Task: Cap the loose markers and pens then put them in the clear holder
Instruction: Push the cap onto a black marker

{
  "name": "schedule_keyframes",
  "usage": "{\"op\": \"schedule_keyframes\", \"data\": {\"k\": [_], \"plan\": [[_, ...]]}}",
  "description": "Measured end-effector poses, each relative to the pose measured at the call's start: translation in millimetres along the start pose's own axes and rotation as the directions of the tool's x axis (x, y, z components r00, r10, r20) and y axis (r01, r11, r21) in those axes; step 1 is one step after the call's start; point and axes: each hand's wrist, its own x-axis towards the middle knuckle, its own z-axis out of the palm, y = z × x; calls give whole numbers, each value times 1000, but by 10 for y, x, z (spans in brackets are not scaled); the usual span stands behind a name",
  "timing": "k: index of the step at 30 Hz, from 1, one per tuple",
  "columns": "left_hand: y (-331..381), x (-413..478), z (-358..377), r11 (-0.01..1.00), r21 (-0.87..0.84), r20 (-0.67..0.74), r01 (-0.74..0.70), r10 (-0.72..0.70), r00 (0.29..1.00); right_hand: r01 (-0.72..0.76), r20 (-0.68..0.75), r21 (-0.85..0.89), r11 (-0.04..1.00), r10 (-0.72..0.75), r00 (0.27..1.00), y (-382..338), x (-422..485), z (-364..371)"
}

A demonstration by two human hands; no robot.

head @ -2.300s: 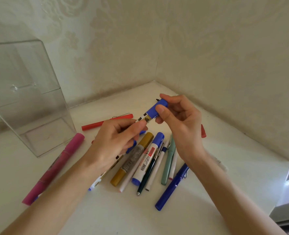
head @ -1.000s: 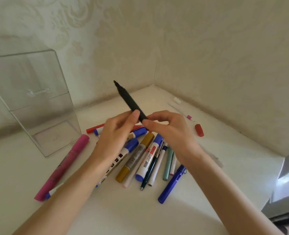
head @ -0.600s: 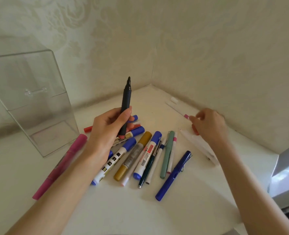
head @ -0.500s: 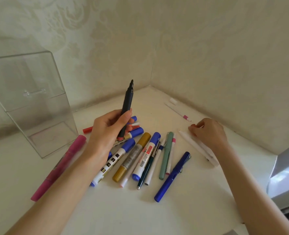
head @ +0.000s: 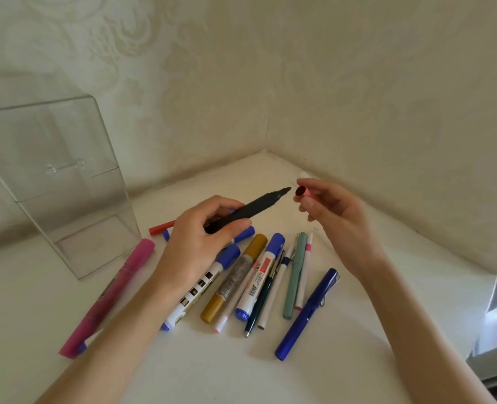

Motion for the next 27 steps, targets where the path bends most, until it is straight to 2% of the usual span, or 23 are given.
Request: {"op": "schedule_keyframes", "data": {"k": [4, 8, 12, 23, 27], "plan": [[7, -6, 20, 998, 55, 7, -24, 24, 1000, -3, 25, 82, 997, 1, 1000, -26, -40, -18], [14, -39, 37, 992, 120, 35, -48, 44, 998, 7, 95, 5, 1000, -7, 995, -75, -69, 31], [36, -42, -11, 983, 162, 75, -84, 72, 995, -30, 121, 1, 1000, 29, 992, -131, -83, 3], [76, -62, -17, 974, 172, 161, -145, 118, 980, -23, 146, -7, 1000, 23, 989, -137, -103, 32], [53, -76, 6, 972, 185, 149, -145, 118, 982, -1, 122, 3, 1000, 1, 993, -125, -97, 98]]}}
